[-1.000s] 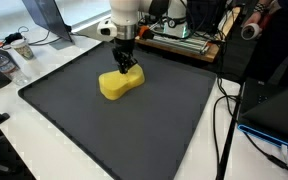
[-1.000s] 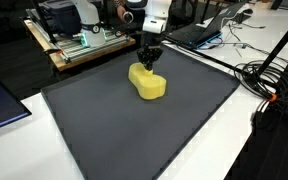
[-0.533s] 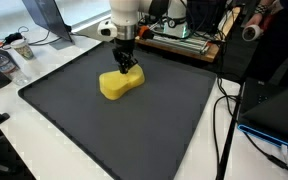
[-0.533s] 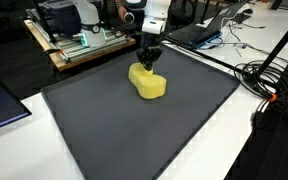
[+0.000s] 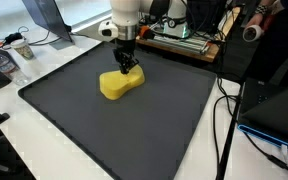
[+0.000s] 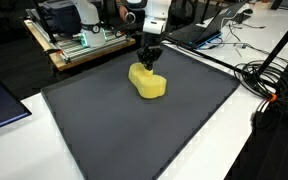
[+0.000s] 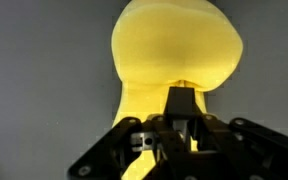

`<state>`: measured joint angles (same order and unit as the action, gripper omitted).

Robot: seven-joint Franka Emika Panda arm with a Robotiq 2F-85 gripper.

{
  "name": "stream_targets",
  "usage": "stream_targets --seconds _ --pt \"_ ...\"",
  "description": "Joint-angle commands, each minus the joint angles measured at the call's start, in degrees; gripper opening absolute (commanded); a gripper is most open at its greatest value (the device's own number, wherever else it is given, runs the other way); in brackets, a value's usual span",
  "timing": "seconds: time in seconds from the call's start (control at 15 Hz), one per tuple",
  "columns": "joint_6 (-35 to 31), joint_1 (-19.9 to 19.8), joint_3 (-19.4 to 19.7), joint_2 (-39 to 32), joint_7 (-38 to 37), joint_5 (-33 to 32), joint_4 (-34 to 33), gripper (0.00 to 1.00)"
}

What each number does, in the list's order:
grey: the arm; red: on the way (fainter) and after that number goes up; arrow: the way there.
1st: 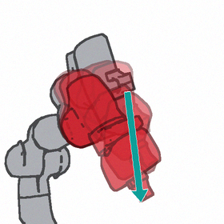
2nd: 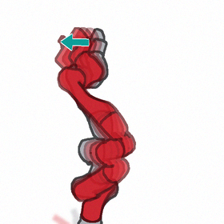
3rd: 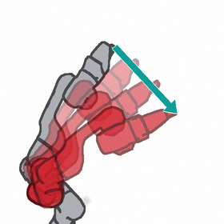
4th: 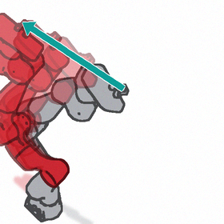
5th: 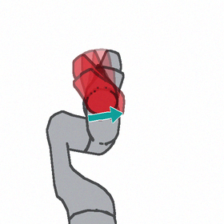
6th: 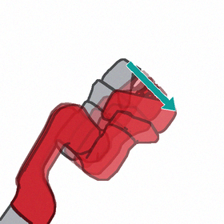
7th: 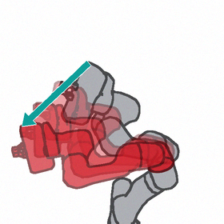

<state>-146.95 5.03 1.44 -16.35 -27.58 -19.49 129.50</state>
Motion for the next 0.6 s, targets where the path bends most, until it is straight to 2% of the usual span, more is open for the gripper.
stream_targets --seconds 0.0,0.53 --pt "-2.1 0.8 0.5 -3.9 1.4 2.3 1.1 0.04" --pt "-2.1 0.4 0.2 -3.8 2.9 3.8 1.0 0.04"
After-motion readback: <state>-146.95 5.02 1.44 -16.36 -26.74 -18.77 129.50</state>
